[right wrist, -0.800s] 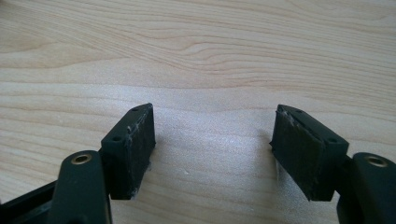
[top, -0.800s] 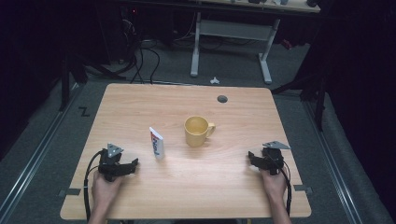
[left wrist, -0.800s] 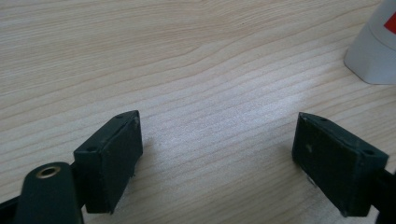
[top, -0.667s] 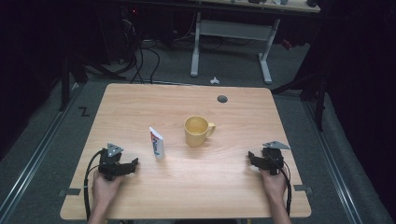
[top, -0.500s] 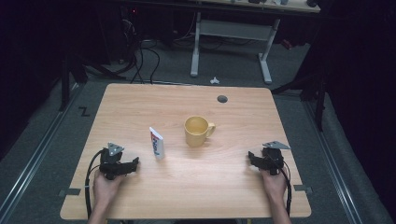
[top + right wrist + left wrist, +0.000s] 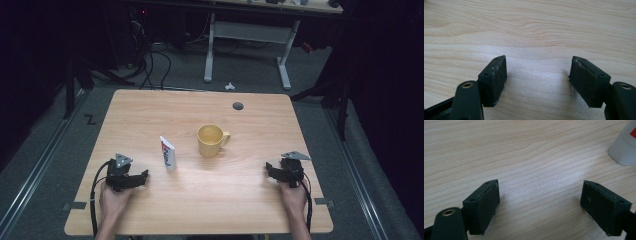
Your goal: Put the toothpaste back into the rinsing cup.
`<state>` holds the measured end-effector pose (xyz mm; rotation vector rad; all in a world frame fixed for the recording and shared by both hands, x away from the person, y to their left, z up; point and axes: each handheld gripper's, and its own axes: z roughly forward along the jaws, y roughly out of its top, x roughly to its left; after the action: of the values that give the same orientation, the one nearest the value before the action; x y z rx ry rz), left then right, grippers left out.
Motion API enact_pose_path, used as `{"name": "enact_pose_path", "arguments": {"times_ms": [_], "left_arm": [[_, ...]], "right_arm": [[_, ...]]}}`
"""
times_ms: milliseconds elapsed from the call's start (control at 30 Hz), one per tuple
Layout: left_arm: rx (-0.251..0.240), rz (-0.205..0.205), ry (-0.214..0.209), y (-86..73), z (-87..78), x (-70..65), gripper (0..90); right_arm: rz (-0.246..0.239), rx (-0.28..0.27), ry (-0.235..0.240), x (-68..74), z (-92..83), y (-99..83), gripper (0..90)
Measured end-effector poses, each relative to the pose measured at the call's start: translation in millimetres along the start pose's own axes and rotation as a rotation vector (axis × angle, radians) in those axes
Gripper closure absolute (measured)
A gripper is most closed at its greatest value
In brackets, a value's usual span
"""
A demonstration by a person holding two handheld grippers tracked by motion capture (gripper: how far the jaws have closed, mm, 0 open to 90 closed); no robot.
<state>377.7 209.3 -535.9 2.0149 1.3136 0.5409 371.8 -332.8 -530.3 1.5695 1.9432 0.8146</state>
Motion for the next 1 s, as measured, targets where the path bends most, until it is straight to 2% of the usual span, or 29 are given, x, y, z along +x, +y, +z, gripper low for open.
{"name": "enact_pose_path", "arguments": {"times_ms": [533,1000], "left_arm": [[-0.031,-0.042,-0.015,-9.6,-13.2,3.5,20.7],[-0.057,-0.018,-0.045,-10.1,-28.9,-9.0,22.1]], "right_arm": [[-0.002,0.000,0.000,-0.1,0.0,0.0,30.3],[-0.002,0.001,0.000,0.0,-0.1,0.0,30.3]]}}
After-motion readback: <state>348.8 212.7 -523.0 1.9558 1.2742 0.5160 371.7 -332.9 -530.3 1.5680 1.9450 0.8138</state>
